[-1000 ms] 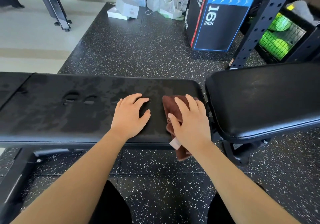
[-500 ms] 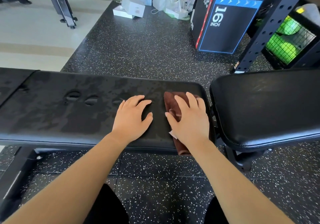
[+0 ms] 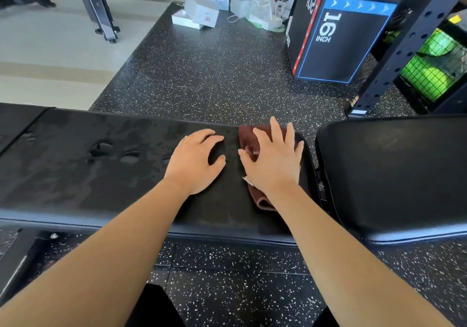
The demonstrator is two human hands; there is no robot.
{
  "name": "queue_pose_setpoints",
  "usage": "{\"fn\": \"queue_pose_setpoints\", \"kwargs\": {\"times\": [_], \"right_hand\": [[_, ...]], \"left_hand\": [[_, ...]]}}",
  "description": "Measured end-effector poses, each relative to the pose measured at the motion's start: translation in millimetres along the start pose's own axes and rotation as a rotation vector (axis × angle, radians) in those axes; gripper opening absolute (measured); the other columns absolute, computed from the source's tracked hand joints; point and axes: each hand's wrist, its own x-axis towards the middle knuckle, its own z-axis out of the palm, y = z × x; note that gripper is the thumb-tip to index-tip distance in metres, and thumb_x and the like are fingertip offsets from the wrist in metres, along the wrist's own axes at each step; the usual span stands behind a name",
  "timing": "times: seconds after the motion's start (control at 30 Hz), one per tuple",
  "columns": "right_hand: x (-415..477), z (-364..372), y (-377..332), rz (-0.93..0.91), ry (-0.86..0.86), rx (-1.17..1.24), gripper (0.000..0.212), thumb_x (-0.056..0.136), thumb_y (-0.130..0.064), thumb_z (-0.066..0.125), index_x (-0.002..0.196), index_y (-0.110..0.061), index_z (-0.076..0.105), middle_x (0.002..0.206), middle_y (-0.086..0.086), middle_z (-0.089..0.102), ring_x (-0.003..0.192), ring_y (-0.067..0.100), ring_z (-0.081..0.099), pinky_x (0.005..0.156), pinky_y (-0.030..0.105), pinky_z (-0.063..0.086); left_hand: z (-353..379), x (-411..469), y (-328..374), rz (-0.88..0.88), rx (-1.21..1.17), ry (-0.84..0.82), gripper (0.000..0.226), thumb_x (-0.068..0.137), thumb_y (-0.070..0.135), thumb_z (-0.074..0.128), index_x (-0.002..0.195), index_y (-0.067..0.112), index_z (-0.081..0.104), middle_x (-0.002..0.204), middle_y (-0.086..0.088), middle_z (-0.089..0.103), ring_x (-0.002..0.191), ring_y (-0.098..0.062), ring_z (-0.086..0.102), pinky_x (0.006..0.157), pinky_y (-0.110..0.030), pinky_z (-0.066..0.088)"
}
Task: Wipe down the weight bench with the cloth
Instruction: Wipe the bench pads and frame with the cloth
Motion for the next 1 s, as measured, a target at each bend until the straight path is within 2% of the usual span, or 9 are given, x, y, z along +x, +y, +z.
{"fn": "queue_pose_setpoints", "kwargs": {"times": [0.1,0.17,0.4,0.6,0.73,1.0], "right_hand": [[-4.2,-3.8,2.8,-0.034,-0.007,0.005,0.061,0.087,-0.06,0.047,0.138,-0.028,0.04,0.155,-0.002,0.02,0.142,0.031,0.008,0.106,0.047,0.029],[-11.8,-6.5,3.2,-0.037,-0.012,0.014,0.06,0.088,-0.059,0.047,0.139,-0.028,0.038,0.154,-0.002,0.023,0.141,0.031,0.011,0.103,0.044,0.032],[-8.7,-2.3,3.9,-0.036,-0.006,0.012,0.055,0.092,-0.052,0.046,0.14,-0.027,0.037,0.153,0.001,0.023,0.138,0.033,0.014,0.101,0.046,0.036],[32.8,4.3,-4.8,-0.026,-0.003,-0.011,0.052,0.092,-0.05,0.045,0.137,-0.026,0.038,0.15,0.003,0.025,0.135,0.035,0.015,0.097,0.047,0.038],[51.8,5.9,-8.9,-0.008,-0.011,0.005,0.048,0.09,-0.051,0.047,0.132,-0.028,0.043,0.144,0.001,0.032,0.13,0.032,0.022,0.091,0.044,0.041],[22.1,3.1,-7.5,-0.036,0.024,0.015,0.05,0.09,-0.049,0.049,0.134,-0.027,0.043,0.147,0.0,0.031,0.133,0.032,0.021,0.094,0.045,0.04]], "left_hand": [[-0.9,-1.2,1.8,0.003,-0.002,0.005,0.046,0.088,0.036,0.055,0.131,0.021,0.05,0.141,0.001,0.043,0.131,-0.02,0.035,0.112,-0.039,0.023],[-1.1,-3.1,2.1,0.0,-0.008,0.012,0.045,0.088,0.035,0.054,0.131,0.021,0.05,0.141,0.001,0.044,0.13,-0.02,0.035,0.112,-0.039,0.024],[1.1,-1.9,-1.0,-0.004,0.005,0.0,0.055,0.082,0.047,0.041,0.131,0.023,0.05,0.141,0.002,0.043,0.131,-0.018,0.035,0.111,-0.036,0.024],[0.9,0.8,-1.5,-0.004,0.015,-0.003,0.053,0.083,0.045,0.047,0.132,0.025,0.05,0.141,0.004,0.043,0.131,-0.018,0.034,0.111,-0.032,0.024],[-0.3,1.4,-0.6,-0.009,0.015,0.004,0.056,0.079,0.047,0.043,0.13,0.026,0.051,0.139,0.005,0.044,0.13,-0.016,0.034,0.11,-0.03,0.024],[-2.7,1.0,-1.5,0.0,0.003,-0.015,0.051,0.082,0.045,0.049,0.129,0.024,0.052,0.139,0.001,0.045,0.13,-0.019,0.036,0.11,-0.036,0.025]]}}
